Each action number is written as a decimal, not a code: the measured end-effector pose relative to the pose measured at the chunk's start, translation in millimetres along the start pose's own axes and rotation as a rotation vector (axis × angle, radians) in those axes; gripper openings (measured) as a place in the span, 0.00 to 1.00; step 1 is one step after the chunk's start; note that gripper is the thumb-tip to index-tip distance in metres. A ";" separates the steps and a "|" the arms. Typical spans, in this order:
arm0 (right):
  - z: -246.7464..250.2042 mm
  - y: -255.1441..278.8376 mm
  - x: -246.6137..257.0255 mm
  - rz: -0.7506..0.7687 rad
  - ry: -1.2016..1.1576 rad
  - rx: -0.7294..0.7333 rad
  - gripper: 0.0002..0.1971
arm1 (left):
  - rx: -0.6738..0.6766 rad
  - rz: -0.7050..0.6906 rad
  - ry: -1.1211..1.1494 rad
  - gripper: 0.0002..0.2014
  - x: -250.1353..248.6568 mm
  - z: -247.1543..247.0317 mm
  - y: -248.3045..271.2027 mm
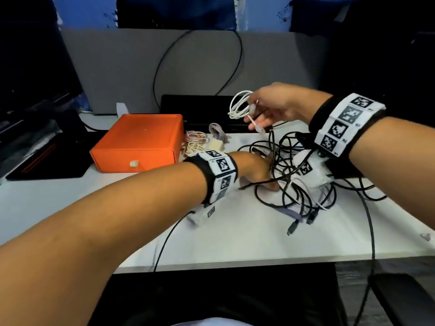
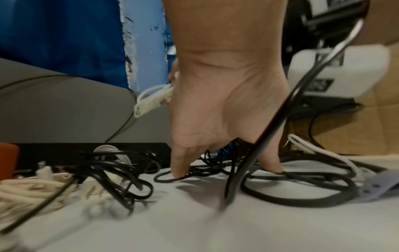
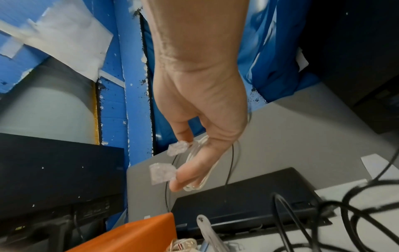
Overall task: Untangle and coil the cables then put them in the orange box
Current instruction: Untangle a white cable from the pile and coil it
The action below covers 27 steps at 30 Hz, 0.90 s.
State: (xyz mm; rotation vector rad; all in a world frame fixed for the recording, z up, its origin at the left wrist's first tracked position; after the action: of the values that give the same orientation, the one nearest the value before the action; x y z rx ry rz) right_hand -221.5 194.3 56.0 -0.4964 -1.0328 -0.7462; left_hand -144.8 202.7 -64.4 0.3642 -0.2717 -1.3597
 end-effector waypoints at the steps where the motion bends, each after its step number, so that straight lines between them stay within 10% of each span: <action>1: 3.6 1.1 4.4 0.009 0.006 0.006 0.08 | 0.005 -0.002 -0.007 0.49 -5.2 -4.7 -6.9; 12: 48.2 23.8 43.2 0.075 0.060 0.025 0.08 | -0.015 -0.042 -0.008 0.16 -27.8 14.0 -15.2; 18: 52.8 17.8 -4.3 0.036 0.073 -0.027 0.09 | 0.178 -0.214 0.682 0.33 -24.5 52.6 32.1; 21: 51.9 11.7 -23.7 0.012 0.053 -0.055 0.10 | 0.279 -0.331 0.608 0.35 -30.8 40.4 55.3; 24: 50.4 10.9 -33.2 -0.002 0.044 -0.056 0.10 | 0.018 -0.446 0.203 0.18 -41.5 35.4 54.6; 27: 54.0 13.2 -36.8 -0.012 0.064 -0.051 0.10 | -0.152 -0.415 0.338 0.11 -35.4 51.8 35.3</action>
State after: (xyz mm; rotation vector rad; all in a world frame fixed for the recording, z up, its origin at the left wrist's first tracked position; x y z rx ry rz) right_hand -254.2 251.5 46.4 -0.5078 -0.9598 -0.7958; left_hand -140.4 238.4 -2.1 0.5349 0.1991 -1.6826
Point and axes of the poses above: each hand's wrist, its own y-axis away from the middle knuckle, its own z-axis out of the back of the hand, x = y × z, the point moved 10 cm from there along -y, towards the middle knuckle, and after that the axes turned 12 degrees about z, right-handed, at the moved point
